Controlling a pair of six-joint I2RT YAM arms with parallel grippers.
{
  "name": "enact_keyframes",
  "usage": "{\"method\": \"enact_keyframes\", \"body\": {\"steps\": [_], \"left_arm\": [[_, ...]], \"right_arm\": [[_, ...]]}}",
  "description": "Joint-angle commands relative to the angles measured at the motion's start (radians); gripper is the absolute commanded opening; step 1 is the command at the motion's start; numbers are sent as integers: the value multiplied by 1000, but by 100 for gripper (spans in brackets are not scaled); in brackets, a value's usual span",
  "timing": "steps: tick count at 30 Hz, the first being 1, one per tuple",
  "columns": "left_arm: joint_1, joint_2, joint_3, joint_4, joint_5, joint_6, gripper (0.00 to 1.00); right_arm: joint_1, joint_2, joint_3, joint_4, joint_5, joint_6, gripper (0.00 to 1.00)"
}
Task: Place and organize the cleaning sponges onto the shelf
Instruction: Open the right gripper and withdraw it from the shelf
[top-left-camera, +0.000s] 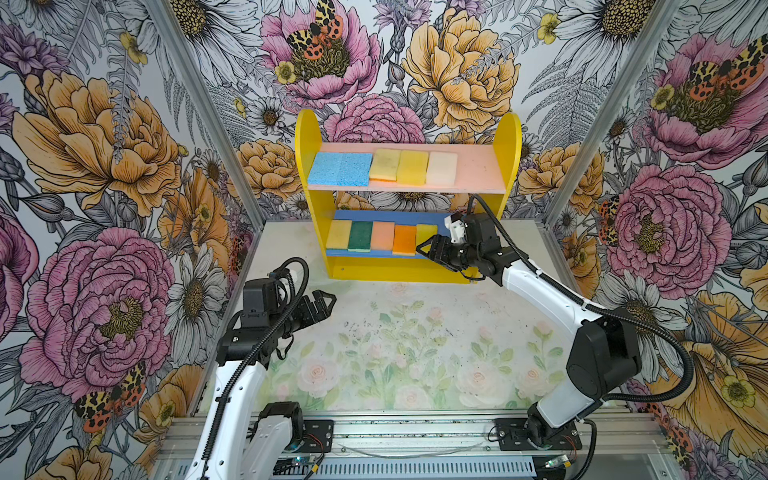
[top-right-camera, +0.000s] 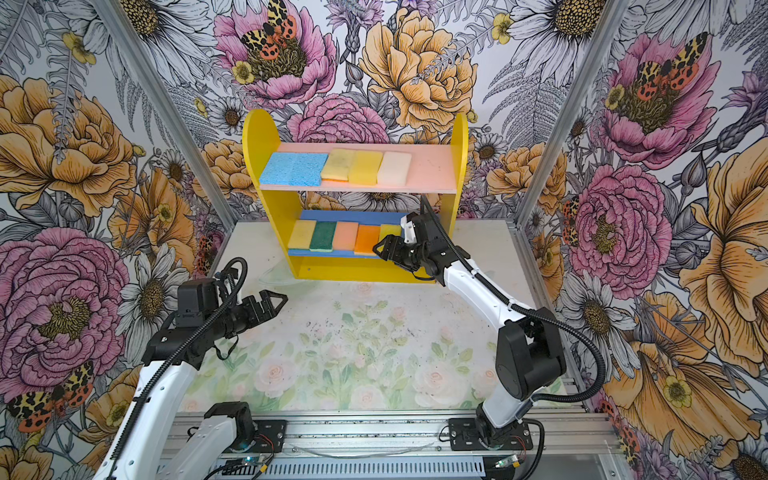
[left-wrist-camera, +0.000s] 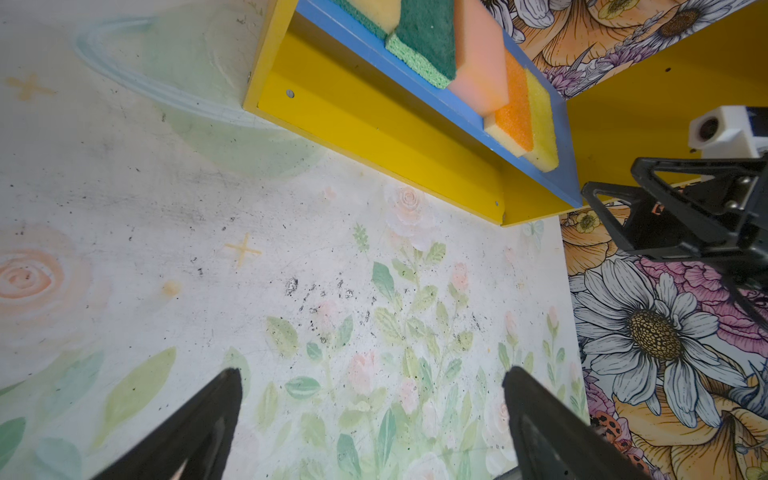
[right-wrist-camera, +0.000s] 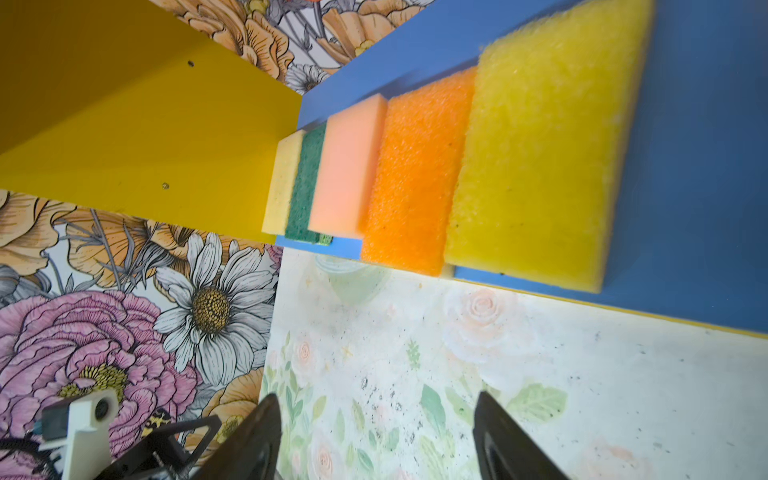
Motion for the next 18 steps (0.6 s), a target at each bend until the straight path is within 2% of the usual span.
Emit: {"method": "enact_keyframes", "body": {"steps": [1, 6, 12, 18], "left_arm": [[-7, 2, -10, 30, 16, 15, 99], [-9, 5, -10, 30, 17, 15, 99], [-10, 9, -9, 30, 19, 15, 99], [-19, 15, -9, 30, 19, 14, 99]], "right_arm": [[18, -58, 0, -69, -84, -65, 74], [22, -127, -24, -195, -79, -124, 74], [23, -224, -54, -381, 23, -217, 75], [1, -345, -142, -439, 101, -248, 79]]}}
